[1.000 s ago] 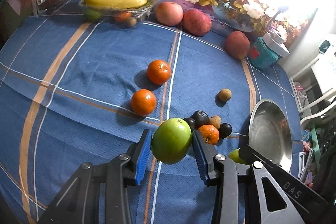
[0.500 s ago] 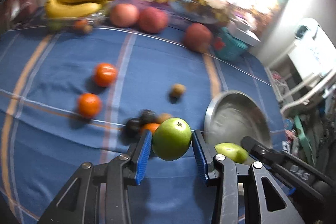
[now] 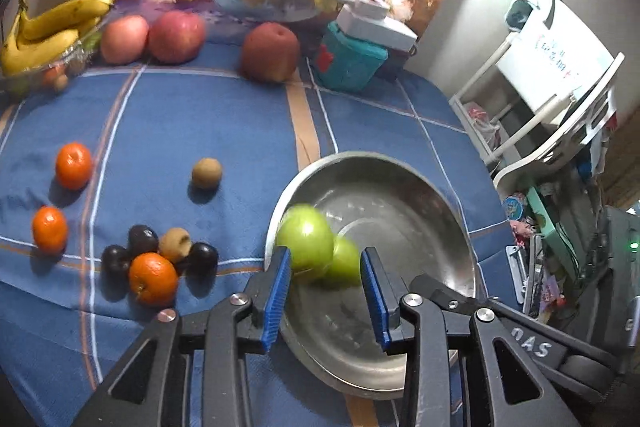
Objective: Organize fruits
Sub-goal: 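Carry the green pear with the right tool into the steel basin, then open the right tool to release the pear in the basin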
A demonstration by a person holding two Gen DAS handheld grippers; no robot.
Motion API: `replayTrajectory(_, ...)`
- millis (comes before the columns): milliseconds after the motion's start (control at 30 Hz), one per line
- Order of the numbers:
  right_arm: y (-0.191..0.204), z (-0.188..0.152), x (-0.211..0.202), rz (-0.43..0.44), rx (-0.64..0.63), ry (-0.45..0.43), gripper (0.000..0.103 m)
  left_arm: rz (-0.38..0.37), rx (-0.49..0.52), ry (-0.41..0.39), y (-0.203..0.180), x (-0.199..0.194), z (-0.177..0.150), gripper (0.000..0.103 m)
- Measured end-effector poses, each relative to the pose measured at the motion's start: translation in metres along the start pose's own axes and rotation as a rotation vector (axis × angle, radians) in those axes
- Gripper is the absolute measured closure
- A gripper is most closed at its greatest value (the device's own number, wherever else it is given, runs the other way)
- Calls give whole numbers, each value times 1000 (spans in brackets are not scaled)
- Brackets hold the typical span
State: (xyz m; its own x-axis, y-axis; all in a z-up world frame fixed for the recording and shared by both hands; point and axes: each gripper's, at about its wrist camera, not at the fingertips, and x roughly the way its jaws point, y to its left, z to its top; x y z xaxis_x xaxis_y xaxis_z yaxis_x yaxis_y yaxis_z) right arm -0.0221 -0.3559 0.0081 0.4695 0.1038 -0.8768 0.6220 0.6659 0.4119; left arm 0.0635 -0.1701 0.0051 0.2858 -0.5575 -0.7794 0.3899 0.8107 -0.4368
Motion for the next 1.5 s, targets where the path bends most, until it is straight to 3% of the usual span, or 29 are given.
replayTrajectory(233, -2, 0, 2, -15, -3, -4, 73, 18, -45, -12, 13, -8, 2, 65)
replayTrajectory(467, 12, -9, 10, -122, -112, 5, 73, 218, -39, 19, 34, -13, 0, 61)
replayTrajectory(500, 14, -11, 11, -135, -128, 7, 72, 265, -48, 35, 41, -12, 0, 57)
replayTrajectory(533, 18, -13, 12, -163, -155, 5, 64, 305, -62, 48, 49, -11, 0, 49)
replayTrajectory(667, 31, -18, 15, -228, -232, -12, 42, 365, -114, 76, 73, -12, -4, 31)
replayTrajectory(800, 43, -27, 21, -254, -300, -18, 21, 429, -134, 55, 87, -18, -6, 0)
replayTrajectory(833, 45, -29, 22, -260, -318, -22, 13, 443, -129, 45, 89, -20, -7, 0)
replayTrajectory(867, 47, -30, 23, -267, -336, -27, 11, 456, -121, 37, 90, -22, -7, 0)
replayTrajectory(1000, 57, -35, 25, -289, -385, -68, 11, 475, -92, 23, 91, -27, -5, 0)
replayTrajectory(1133, 62, -36, 25, -257, -385, -92, 10, 469, -88, 21, 93, -29, -4, 0)
replayTrajectory(1267, 66, -36, 22, -199, -360, -108, 10, 407, -107, 21, 95, -27, 0, 0)
replayTrajectory(1500, 80, -38, 12, -185, -347, -154, 11, 412, -140, -61, 104, -45, 8, 0)
